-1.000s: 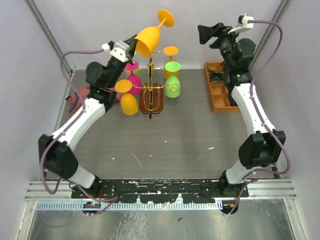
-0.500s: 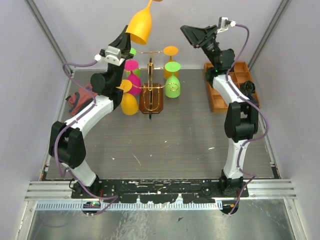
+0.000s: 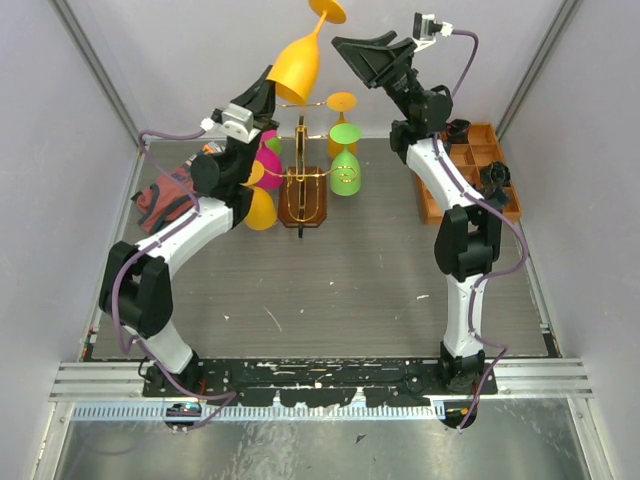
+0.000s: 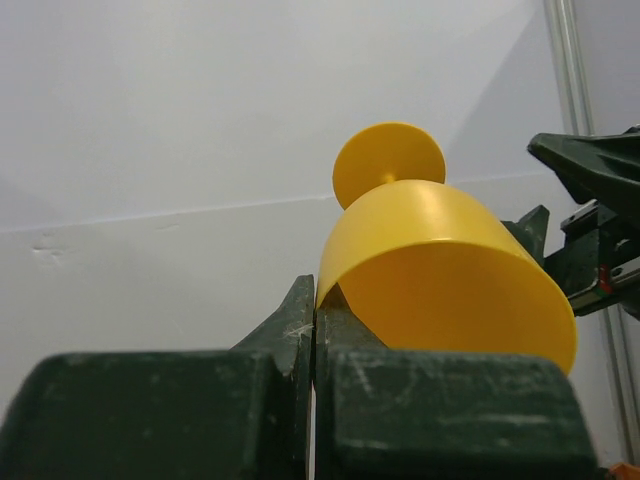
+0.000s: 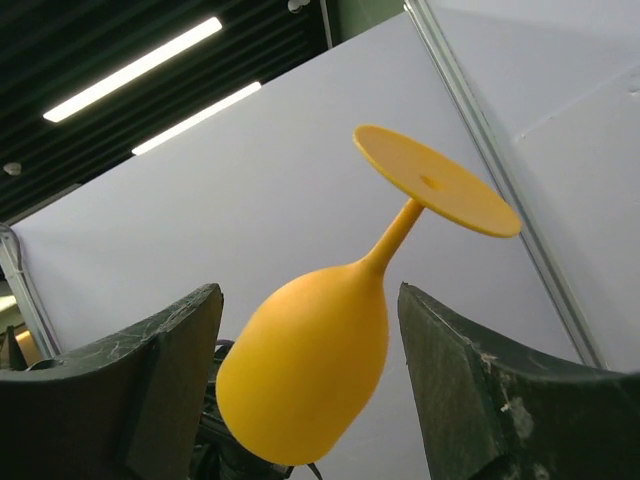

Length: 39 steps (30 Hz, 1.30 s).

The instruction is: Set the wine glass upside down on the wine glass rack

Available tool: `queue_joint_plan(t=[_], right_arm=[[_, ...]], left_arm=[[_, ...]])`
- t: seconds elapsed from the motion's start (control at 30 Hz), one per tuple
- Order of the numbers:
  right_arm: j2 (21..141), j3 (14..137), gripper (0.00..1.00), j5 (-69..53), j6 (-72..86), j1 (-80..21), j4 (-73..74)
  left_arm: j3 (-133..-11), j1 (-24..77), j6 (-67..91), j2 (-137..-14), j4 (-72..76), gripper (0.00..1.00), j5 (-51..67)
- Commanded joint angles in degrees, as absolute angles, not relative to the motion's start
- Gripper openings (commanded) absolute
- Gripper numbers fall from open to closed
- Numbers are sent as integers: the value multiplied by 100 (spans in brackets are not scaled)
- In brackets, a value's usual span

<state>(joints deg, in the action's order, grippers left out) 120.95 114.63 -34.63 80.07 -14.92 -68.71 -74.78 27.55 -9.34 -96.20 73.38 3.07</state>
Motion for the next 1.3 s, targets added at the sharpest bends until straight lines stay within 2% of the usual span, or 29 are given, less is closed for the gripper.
queue_joint_plan(t=[0.0, 0.7, 1.17, 1.27], right_arm=[[12242, 11701, 76, -3447, 7789, -1491, -6883], [12121, 11701, 73, -3447, 7215, -1558, -6817], [12234, 11740, 64, -3259, 7347, -1567, -6994], [12243, 11734, 59, -3274, 7341, -1565, -6996]], left_arm=[[-7462, 2875, -928, -9628, 7665, 0, 414], [-7466, 3155, -782, -9789, 7524, 0, 429], [-7530, 3321, -782, -9951, 7423, 0, 517], [-7552, 3331, -782, -9974, 7422, 0, 482]])
